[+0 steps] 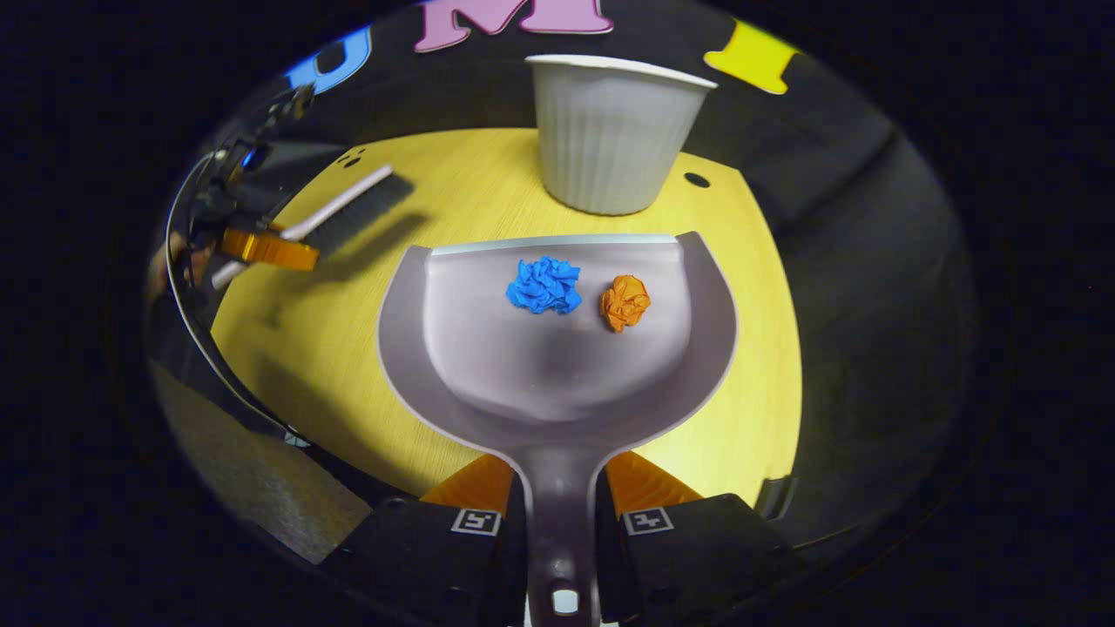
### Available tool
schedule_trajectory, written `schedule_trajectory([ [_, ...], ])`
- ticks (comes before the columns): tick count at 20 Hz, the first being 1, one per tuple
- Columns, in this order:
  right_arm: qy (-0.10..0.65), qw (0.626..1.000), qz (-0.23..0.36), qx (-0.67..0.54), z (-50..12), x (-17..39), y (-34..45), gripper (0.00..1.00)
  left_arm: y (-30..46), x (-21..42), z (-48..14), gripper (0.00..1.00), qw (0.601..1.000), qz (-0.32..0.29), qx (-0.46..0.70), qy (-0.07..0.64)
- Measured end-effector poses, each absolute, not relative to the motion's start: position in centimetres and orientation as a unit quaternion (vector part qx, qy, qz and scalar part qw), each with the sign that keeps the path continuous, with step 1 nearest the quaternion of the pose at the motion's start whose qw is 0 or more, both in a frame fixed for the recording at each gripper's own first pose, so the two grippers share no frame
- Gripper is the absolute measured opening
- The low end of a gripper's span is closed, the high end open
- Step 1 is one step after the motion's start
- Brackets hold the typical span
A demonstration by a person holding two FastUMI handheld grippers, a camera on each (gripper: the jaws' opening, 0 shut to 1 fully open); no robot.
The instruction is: Pick up the small broom and dustpan from the desktop, sweep the trash into the dustpan with the broom, and then empty the trash into the garbage bin.
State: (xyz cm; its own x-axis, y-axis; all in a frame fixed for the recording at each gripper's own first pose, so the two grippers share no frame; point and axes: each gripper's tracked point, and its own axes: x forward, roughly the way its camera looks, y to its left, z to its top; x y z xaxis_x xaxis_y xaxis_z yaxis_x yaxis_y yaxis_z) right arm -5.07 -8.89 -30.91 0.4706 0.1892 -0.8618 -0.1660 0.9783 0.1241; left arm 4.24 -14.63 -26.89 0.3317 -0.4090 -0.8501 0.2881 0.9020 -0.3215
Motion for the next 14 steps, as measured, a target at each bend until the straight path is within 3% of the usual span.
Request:
schedule_trajectory([
  [2, 0.492, 0.867, 0.084, 0.01, -27.3, -4.1, -10.9, 0.4, -14.0, 4.0, -28.5, 0.23, 0.812, -0.204, -0.063, 0.543],
  [3, 0.487, 0.87, 0.075, 0.012, -25.6, -3.7, -11.5, 0.36, -13.8, 3.7, -29.0, 0.23, 0.811, -0.202, -0.066, 0.546],
  [7, 0.47, 0.881, 0.044, 0.031, -19.4, -0.8, -15.4, 0.36, -13.4, 3.3, -29.8, 0.23, 0.812, -0.199, -0.075, 0.543],
  [8, 0.464, 0.885, 0.036, 0.03, -18.1, 0.0, -16.3, 0.4, -13.2, 3.2, -29.9, 0.23, 0.813, -0.2, -0.077, 0.542],
  [12, 0.45, 0.893, 0.011, 0.003, -14.8, 5.2, -20.9, 0.31, -12.9, 2.9, -30.1, 0.23, 0.814, -0.203, -0.077, 0.538],
  [14, 0.45, 0.893, 0.005, -0.013, -13.7, 7.9, -22.4, 0.36, -12.9, 2.7, -30.3, 0.23, 0.815, -0.203, -0.075, 0.538],
])
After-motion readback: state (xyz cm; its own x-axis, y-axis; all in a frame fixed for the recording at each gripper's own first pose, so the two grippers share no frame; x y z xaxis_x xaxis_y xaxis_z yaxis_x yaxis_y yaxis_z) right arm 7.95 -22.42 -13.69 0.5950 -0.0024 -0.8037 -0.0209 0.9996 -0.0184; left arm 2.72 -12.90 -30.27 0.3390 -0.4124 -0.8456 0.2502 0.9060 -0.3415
